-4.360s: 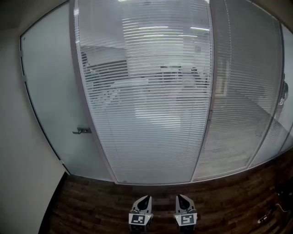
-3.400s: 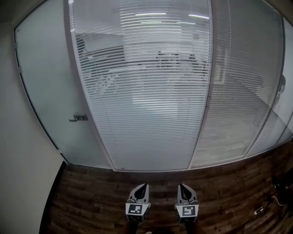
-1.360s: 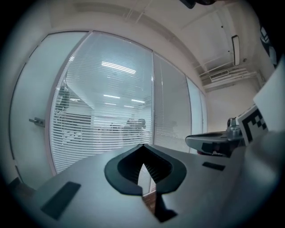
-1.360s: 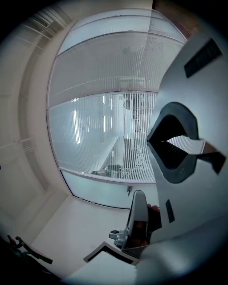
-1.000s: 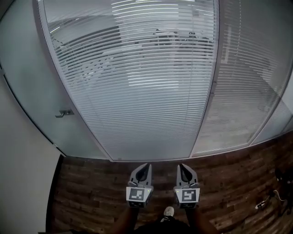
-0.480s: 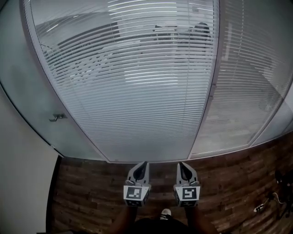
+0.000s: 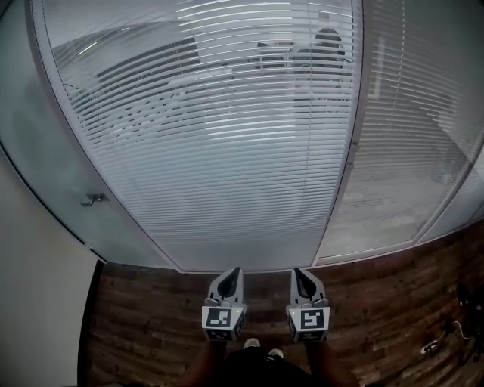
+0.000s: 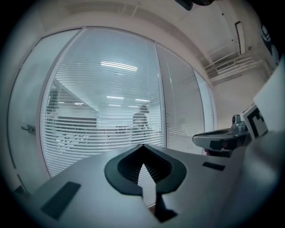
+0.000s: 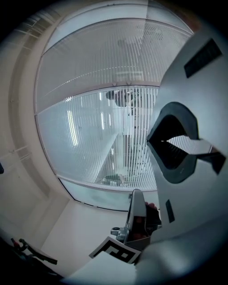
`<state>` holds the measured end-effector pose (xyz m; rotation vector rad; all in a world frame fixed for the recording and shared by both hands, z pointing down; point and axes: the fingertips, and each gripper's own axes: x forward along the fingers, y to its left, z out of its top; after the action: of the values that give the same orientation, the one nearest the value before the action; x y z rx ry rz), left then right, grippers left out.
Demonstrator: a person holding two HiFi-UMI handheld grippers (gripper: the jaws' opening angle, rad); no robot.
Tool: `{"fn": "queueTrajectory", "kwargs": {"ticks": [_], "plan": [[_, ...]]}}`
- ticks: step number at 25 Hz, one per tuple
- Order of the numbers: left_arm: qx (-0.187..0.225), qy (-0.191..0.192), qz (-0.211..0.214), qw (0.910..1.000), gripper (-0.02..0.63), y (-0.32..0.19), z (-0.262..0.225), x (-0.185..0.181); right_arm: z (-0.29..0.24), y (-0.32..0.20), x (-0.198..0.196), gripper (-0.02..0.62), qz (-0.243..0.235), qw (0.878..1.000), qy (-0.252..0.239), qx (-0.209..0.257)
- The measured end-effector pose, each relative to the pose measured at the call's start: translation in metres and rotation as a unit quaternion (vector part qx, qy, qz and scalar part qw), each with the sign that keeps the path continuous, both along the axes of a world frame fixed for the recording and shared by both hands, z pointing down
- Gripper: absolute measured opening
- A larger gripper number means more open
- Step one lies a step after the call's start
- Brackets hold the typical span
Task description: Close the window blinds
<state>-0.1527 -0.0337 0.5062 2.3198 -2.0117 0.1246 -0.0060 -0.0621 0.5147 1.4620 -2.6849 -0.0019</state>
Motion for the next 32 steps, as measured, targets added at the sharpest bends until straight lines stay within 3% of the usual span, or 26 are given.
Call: {"fn": "queueTrajectory", "kwargs": {"ticks": [6,18,23,32], "plan": [[-0.003,0.005,0.012,0.9999,-0.005,-0.022,0.002,0.004,0.004,-0.021,0.008,0.002,0.023,0.999,-0.021,-0.042],[-0.011,0.005,0.048,0.9988,-0.005,-0.09,0.009,0.004,0.004,-0.082,0.002,0.002,0.045,0.999,-0.001,-0.02],[-0.022,-0.009,0.048,0.9985,-0.005,-0.12,0.009,-0.003,-0.011,-0.105,0.002,0.002,0.061,0.998,-0.002,0.029],[-0.021,-0.004,0.059,0.998,-0.005,-0.164,0.011,-0.017,-0.007,-0.151,-0.01,0.002,0.071,0.997,0.002,0.01]]}}
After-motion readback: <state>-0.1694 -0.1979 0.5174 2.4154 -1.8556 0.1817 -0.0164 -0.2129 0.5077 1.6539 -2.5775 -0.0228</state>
